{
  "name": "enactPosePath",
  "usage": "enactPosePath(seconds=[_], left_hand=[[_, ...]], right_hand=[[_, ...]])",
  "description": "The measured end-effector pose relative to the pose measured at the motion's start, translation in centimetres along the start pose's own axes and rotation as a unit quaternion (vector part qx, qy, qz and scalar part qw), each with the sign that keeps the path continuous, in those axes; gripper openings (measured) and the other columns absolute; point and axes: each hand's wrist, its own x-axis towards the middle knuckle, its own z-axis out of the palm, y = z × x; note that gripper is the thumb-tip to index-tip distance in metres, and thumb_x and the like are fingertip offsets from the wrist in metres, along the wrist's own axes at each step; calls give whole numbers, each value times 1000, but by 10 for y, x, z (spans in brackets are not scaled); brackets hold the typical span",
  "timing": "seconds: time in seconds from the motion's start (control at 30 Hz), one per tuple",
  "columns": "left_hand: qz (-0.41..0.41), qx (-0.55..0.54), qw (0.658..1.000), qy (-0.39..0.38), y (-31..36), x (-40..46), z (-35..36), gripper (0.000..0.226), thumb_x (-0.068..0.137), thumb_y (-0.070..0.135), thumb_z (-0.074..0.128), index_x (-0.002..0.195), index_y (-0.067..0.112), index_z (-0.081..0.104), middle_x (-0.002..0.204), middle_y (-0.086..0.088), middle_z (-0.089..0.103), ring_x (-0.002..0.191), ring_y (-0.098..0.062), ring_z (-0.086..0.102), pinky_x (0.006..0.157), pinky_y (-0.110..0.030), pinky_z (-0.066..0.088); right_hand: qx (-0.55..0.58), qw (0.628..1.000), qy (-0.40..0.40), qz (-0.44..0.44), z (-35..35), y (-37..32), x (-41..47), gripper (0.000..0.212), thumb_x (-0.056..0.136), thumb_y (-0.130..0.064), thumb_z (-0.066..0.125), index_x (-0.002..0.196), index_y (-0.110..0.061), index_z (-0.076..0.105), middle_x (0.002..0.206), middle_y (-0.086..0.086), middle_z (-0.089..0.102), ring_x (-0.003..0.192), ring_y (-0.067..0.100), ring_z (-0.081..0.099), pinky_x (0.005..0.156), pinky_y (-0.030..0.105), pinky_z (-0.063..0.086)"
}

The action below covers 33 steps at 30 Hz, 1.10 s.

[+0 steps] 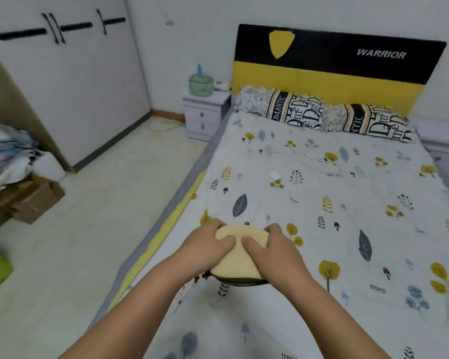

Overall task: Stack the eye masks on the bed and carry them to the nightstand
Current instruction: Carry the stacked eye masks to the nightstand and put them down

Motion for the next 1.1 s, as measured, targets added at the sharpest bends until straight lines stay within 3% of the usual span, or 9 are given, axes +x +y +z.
enactPosePath(seconds=[0.17,0.3,0.4,0.57,0.7,0.87,1.1], left_hand=[[-23,-19,999,40,-32,-26,-64,31,83,29,49,113,22,53,108,-1,59,100,-21,56,83,-33,45],[-24,-24,996,79,-72,-48,-125,22,81,27,50,103,23,54,99,-1,58,94,-22,56,76,-32,44],[-24,-27,994,99,-107,-66,-175,23,81,26,50,104,22,54,95,1,56,89,-20,54,71,-29,42],[-28,-12,991,127,-169,-99,-257,25,81,27,50,104,19,56,95,0,58,93,-22,55,76,-32,44],[-45,-11,990,136,-209,-123,-311,27,81,29,50,107,20,55,92,0,55,89,-21,53,68,-30,42],[-64,-21,985,157,-246,-144,-363,29,82,29,50,109,19,55,103,-3,58,99,-23,55,79,-33,44],[-95,-40,977,188,-286,-147,-419,31,83,30,49,111,19,55,106,-5,58,102,-24,55,82,-35,44]], right_hand=[[-26,998,-22,-56,40,-61,-14,49,84,-47,50,119,-13,41,106,6,59,87,23,52,69,31,39],[-39,995,-32,-88,86,-119,-30,49,84,-48,50,119,-15,41,99,4,56,86,23,50,70,31,37],[-38,993,-37,-106,126,-163,-46,46,84,-48,50,116,-16,42,106,6,59,88,24,51,70,31,37],[-28,990,-42,-130,201,-234,-78,47,84,-48,50,117,-14,43,108,7,62,92,25,53,71,30,37],[-25,988,-51,-146,250,-280,-98,47,85,-46,51,118,-14,44,110,8,62,95,25,55,71,29,36],[-54,981,-65,-173,292,-330,-112,47,84,-48,50,116,-13,45,115,11,63,106,31,57,82,36,44],[-63,972,-88,-207,344,-385,-102,46,83,-47,51,115,-13,46,114,12,64,105,32,58,77,33,41]])
